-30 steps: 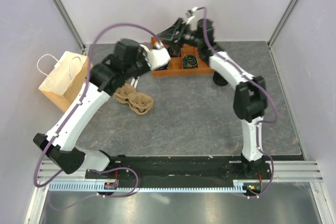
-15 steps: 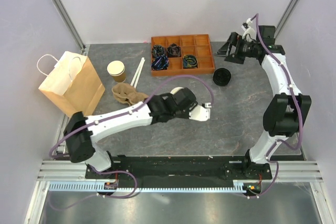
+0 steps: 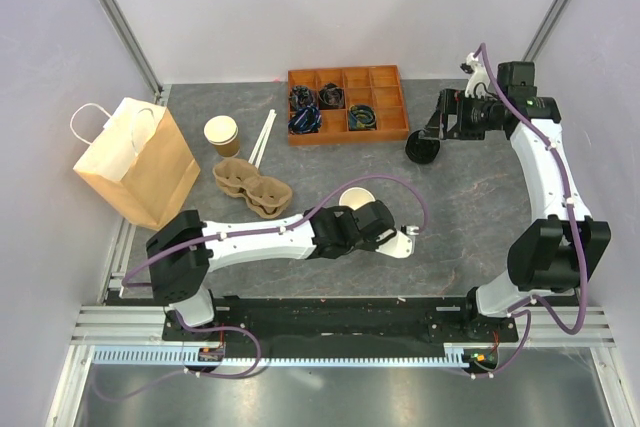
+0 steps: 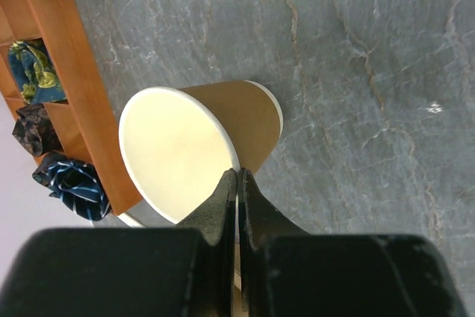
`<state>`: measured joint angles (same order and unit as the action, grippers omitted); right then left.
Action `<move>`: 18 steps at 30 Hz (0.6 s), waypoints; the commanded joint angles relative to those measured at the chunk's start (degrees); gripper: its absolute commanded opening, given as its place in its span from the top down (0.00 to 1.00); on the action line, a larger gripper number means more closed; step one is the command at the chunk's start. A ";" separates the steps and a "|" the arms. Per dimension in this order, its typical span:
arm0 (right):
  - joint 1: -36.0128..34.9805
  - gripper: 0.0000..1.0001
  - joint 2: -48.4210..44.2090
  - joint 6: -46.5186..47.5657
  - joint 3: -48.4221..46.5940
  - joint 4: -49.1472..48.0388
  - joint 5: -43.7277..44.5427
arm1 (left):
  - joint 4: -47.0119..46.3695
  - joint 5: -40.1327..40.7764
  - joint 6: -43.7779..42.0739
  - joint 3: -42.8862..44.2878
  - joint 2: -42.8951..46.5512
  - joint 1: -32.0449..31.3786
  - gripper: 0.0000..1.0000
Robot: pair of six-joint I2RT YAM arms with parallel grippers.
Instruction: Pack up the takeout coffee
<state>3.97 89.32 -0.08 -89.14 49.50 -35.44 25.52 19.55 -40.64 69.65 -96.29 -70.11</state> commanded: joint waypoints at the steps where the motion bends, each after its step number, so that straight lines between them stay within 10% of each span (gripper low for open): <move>1: 0.08 0.03 -0.55 2.27 -0.68 1.39 0.99 | -3.28 1.02 5.30 -0.57 -0.39 -1.08 0.98; 7: 0.16 0.02 0.15 2.45 -1.56 2.01 0.90 | -3.02 0.66 7.86 -0.83 -0.30 -1.09 0.96; 18: 0.16 0.02 2.17 3.85 -4.63 3.06 1.33 | 2.95 -3.38 11.11 3.03 3.47 -1.09 0.40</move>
<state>3.97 90.56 1.67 -89.97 52.03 -34.74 26.17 18.35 -33.12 69.01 -96.57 -70.87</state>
